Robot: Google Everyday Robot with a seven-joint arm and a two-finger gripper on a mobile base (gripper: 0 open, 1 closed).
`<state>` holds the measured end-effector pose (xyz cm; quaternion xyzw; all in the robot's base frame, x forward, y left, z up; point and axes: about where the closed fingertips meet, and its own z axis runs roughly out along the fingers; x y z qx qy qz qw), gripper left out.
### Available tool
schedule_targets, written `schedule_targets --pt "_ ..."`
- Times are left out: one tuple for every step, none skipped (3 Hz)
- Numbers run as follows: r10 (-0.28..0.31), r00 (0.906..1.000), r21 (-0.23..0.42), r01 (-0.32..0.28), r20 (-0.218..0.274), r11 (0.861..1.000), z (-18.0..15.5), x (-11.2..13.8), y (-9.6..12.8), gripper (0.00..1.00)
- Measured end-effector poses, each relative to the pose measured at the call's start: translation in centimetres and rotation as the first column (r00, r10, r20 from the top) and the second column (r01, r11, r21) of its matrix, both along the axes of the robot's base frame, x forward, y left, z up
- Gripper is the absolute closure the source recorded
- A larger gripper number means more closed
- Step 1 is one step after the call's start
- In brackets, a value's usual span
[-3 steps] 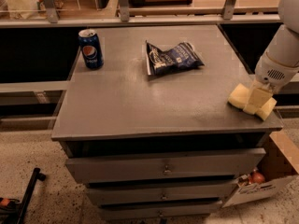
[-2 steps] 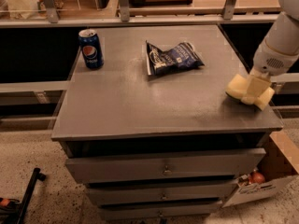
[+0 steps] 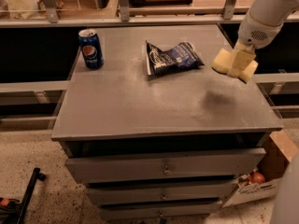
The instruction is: Move sponge near blue chip bag
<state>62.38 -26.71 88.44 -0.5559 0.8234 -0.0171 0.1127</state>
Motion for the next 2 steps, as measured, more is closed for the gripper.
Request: schedule_targets --pt "0.016 0.9994 0.025 -0.017 0.030 1.000 1.0 2.0 1.6 0.83" --pt "0.015 0.9984 0.067 -0.019 0.055 0.998 1.4 3.3 2.7 0.59"
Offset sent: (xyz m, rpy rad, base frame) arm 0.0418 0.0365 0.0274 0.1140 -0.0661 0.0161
